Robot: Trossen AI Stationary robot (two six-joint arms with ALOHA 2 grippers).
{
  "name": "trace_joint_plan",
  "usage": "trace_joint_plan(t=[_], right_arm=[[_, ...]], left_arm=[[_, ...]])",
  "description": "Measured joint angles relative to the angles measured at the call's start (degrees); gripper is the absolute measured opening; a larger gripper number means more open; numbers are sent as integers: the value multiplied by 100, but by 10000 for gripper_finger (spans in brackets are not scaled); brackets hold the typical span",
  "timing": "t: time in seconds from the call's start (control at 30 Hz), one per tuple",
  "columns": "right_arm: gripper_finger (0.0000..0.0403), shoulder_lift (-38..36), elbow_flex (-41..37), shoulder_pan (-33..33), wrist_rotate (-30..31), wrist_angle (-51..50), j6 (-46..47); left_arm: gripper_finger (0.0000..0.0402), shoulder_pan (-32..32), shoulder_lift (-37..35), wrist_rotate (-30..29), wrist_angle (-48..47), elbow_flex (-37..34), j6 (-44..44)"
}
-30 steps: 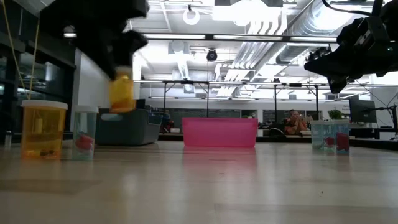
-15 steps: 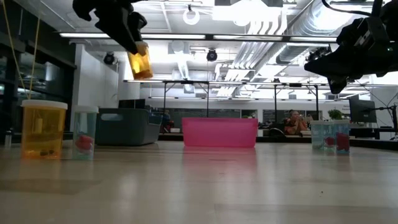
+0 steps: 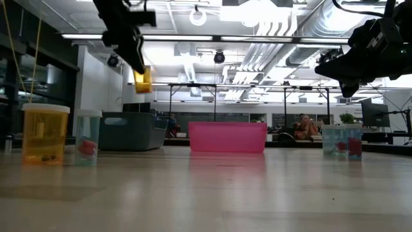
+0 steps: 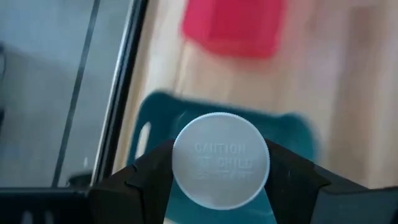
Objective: Pick and place medicine bottles into bin by pill shape (circle, oval)
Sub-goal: Put the top orange capsule bottle into the blue bin
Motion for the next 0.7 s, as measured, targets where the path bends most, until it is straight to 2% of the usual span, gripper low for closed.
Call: trace_joint_plan(t=[0.33,0.53,0.7], right_arm=[[0,0,0,0,0,-2,1],[0,0,-1,2,0,0,1],[0,0,-1,2,0,0,0]], left_arm=[[200,1605,901,758,546,-550,-198],[200,1995,1038,1000,1203,-1015,-608],[200,2069,1038,905,1383,-1180,-668]])
